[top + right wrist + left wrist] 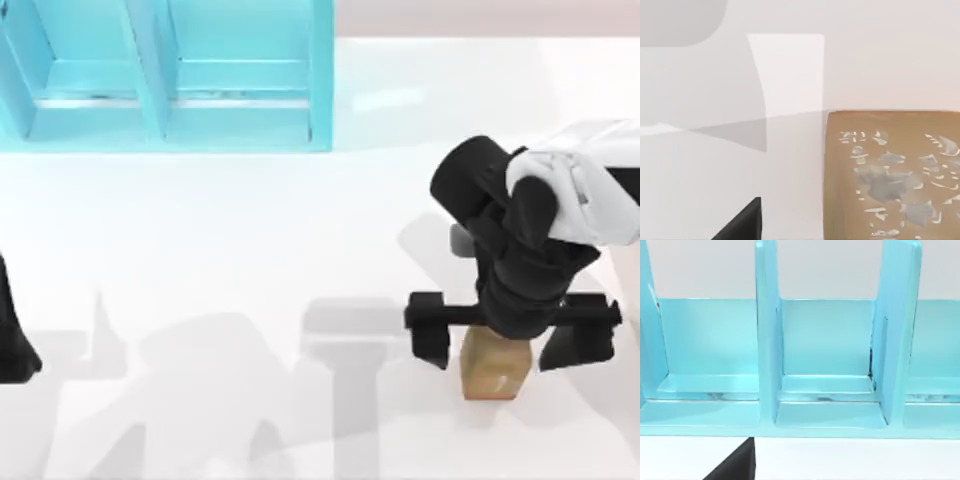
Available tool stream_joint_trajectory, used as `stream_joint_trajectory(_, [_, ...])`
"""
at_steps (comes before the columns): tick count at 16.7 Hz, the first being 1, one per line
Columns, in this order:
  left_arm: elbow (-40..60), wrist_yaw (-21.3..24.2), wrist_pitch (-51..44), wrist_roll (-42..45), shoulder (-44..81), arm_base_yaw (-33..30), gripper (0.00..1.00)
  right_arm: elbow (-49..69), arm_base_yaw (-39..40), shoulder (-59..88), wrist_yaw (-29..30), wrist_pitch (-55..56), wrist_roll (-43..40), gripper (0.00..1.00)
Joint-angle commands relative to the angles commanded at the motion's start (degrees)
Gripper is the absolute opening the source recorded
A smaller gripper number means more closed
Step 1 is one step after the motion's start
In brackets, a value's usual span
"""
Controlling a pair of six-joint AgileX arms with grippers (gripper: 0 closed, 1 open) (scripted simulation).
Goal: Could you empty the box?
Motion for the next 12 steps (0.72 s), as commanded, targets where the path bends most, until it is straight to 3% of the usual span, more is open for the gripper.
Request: stream_joint_trajectory(12, [0.0,0.0,0.0,0.0,0.0,0.0,1.0,12.2,-0.1,-5.6,0.0,-17.8,-0.2,1.0])
